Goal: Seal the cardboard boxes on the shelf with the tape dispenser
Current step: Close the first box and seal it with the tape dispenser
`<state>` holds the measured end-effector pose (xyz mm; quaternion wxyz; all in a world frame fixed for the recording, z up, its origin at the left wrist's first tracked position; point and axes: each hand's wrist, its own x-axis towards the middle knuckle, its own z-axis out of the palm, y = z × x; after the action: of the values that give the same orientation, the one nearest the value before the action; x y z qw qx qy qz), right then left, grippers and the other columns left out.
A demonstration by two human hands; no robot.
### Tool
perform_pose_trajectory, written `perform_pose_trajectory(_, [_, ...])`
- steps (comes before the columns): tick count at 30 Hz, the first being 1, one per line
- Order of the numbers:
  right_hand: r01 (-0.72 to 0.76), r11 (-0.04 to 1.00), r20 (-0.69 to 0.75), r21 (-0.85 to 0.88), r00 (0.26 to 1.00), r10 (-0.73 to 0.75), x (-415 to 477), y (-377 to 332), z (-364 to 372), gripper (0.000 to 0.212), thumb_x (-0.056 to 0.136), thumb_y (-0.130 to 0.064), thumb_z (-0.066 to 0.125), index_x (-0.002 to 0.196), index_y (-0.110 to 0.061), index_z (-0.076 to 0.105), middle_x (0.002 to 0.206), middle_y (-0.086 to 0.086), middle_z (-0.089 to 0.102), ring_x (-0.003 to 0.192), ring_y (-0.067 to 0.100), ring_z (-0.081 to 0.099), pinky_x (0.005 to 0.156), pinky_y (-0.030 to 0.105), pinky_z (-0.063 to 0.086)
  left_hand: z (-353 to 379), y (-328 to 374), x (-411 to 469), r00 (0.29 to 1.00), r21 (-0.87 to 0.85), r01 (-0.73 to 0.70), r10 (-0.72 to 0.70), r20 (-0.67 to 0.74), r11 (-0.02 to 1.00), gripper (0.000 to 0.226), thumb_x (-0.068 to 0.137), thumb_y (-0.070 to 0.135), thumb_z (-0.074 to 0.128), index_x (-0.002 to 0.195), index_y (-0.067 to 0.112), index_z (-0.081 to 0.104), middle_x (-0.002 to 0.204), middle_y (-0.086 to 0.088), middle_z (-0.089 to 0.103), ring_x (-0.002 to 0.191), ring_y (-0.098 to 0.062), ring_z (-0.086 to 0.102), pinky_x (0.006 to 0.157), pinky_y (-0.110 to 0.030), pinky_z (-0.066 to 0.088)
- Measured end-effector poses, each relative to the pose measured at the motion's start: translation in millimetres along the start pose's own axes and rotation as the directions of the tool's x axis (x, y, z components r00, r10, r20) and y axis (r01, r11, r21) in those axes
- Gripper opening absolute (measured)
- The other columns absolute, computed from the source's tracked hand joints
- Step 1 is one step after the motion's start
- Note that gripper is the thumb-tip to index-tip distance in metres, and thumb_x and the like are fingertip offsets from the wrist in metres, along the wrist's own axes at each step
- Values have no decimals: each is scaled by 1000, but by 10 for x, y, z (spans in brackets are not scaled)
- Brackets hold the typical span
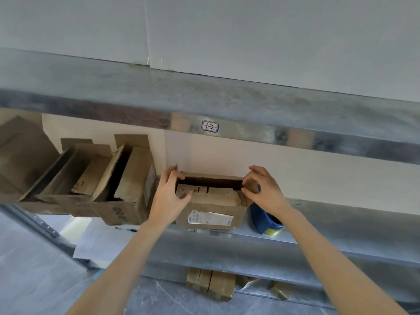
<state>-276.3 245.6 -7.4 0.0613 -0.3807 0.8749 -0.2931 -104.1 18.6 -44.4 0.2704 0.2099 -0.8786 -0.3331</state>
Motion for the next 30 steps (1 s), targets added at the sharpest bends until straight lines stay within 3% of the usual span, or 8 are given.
perform_pose_trajectory(3, [-31, 999, 24, 33, 999, 30, -1, 30, 17, 21, 89, -20, 71, 110, -23, 66, 147, 3, 40, 138, 17, 37, 105, 23, 29, -12, -36, 31, 999, -2, -19, 19, 26, 1000, 32, 80, 22, 82, 103, 19, 60, 145, -1, 41, 122, -5, 42, 90, 10, 22])
perform_pose_trajectory(10, [-84, 996, 36, 30, 996, 83, 34, -10, 62, 51, 91, -26, 69, 140, -24, 53, 145, 2, 37, 124, 20, 47, 101, 30, 43, -80, -57, 109, 995, 41, -26, 22, 92, 999, 26, 84, 29, 78, 107, 19, 70, 148, 2, 37, 111, -3, 48, 79, 6, 29])
perform_pose_trajectory(14, [-85, 996, 29, 21, 996, 85, 42, -29, 99, 52, 92, -27, 69, 141, -23, 52, 144, -1, 34, 103, 10, 45, 87, 20, 39, -89, -50, 133, 993, 69, -39, 31, 115, 997, 27, 86, 29, 75, 110, 18, 71, 148, 3, 36, 103, -4, 52, 78, 5, 31])
perform_pose_trajectory(19, [-81, 997, 20, 13, 997, 81, 32, -40, 109, 49, 92, -28, 69, 138, -22, 55, 144, -1, 32, 105, 10, 45, 88, 19, 40, -85, -43, 168, 990, 120, -32, 15, 142, 992, 28, 89, 30, 72, 112, 15, 71, 149, 0, 36, 114, -17, 58, 85, -14, 43])
perform_pose_trajectory(24, [-69, 998, 17, -10, 997, 69, 15, -43, 110, 46, 91, -28, 69, 135, -21, 58, 144, 0, 32, 107, 10, 46, 88, 19, 42, -101, -13, 196, 981, 172, -12, -22, 195, 985, 35, 90, 34, 69, 119, 15, 69, 148, -3, 36, 119, -23, 58, 90, -19, 46])
perform_pose_trajectory(27, [-71, 997, 13, -12, 997, 72, 7, -42, 111, 47, 91, -27, 70, 136, -22, 57, 144, 0, 32, 109, 13, 48, 88, 19, 43, -129, 6, 211, 973, 191, -15, -30, 229, 981, 28, 91, 34, 69, 111, 15, 72, 144, -4, 37, 115, -25, 60, 92, -24, 50])
perform_pose_trajectory(30, [-81, 997, 13, -17, 997, 81, -11, -44, 105, 48, 91, -28, 69, 136, -21, 57, 144, 1, 32, 115, 17, 50, 90, 19, 44, -152, 6, 233, 967, 172, -3, -41, 253, 985, 22, 90, 35, 69, 102, 16, 69, 143, -4, 36, 109, -24, 61, 87, -19, 45])
